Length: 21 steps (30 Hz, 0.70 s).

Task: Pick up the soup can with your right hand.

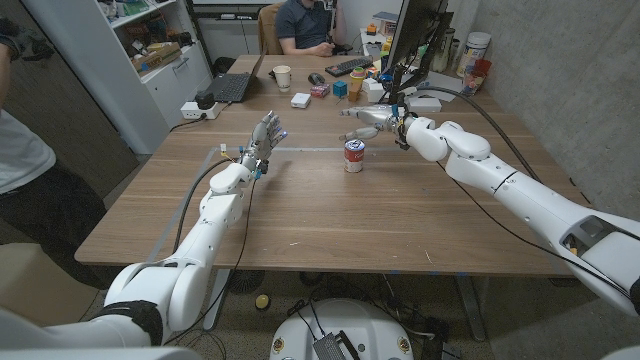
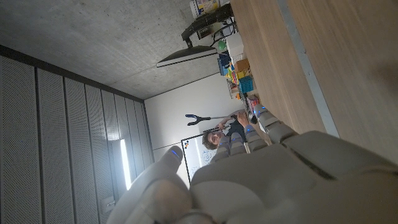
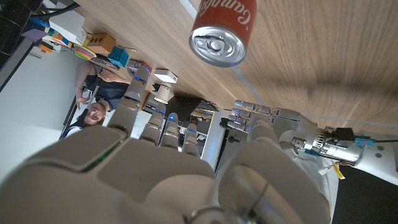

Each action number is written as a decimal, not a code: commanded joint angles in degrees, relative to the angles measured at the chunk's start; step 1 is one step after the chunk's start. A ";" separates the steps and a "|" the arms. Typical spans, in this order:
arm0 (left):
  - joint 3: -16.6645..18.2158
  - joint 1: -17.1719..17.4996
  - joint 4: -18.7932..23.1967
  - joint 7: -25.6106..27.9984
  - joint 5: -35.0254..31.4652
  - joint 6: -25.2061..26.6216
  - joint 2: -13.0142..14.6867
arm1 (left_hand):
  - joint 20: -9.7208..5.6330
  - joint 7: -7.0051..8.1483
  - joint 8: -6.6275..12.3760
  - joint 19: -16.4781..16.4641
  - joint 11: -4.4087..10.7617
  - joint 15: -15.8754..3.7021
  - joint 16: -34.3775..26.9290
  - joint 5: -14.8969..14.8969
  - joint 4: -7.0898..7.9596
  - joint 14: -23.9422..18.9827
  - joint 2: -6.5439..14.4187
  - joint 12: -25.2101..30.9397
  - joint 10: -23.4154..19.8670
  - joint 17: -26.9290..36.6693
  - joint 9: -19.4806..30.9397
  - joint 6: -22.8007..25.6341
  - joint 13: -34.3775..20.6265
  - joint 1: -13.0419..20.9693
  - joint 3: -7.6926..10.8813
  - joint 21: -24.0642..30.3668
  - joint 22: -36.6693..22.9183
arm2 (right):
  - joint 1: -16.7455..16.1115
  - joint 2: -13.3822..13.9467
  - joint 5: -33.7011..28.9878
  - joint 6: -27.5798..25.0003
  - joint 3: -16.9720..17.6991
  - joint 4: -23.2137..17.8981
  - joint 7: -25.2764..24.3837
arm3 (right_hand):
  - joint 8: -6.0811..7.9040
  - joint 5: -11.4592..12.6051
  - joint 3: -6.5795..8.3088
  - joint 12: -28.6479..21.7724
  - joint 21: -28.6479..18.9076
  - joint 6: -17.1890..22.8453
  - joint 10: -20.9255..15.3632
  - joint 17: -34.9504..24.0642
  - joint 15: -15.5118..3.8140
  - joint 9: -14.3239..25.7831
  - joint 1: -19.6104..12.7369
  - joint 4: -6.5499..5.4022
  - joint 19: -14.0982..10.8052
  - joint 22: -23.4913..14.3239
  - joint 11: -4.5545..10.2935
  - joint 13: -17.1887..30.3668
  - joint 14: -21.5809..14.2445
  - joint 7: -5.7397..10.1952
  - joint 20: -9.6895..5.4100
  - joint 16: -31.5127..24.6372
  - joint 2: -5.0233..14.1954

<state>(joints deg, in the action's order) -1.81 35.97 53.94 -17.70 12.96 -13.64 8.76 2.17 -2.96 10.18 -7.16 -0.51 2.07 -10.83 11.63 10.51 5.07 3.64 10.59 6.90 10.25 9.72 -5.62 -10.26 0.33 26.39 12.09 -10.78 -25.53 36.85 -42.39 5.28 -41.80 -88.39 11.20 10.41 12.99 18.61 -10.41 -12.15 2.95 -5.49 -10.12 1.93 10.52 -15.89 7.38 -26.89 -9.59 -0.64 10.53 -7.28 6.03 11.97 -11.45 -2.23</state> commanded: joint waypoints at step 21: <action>-0.21 -0.19 -0.09 0.01 -0.27 0.51 0.22 | 0.52 -0.02 0.22 0.12 0.17 0.25 -0.25 0.42 0.04 0.27 5.90 0.36 0.11 0.32 0.24 0.01 -0.16 -0.01 0.29 0.36 -0.29 | 3.76 -1.90 -1.57 1.77 -3.96 4.12 6.69 | 0.46 0.68 0.40 -0.12 0.16 -0.61 1.07 -0.18 -0.44 0.27 -3.31 1.22 -2.12 -0.12 0.68 0.19 -0.21 1.06 -0.06 0.32 -0.12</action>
<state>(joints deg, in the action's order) -1.89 36.26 54.48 -17.37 12.84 -13.21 8.78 2.38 -2.96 10.18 -6.94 -0.51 2.07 -10.83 11.63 10.51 5.07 3.64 10.59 6.90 10.25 9.72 -5.62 -10.26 0.33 26.39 12.09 -10.78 -23.09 35.79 -43.79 6.48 -44.51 -85.96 15.64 10.41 13.44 18.91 -10.41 -12.18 2.77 -4.87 -10.13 1.93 10.52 -18.22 8.00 -28.21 -9.60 -0.02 10.53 -7.28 6.67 12.08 -11.23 -2.32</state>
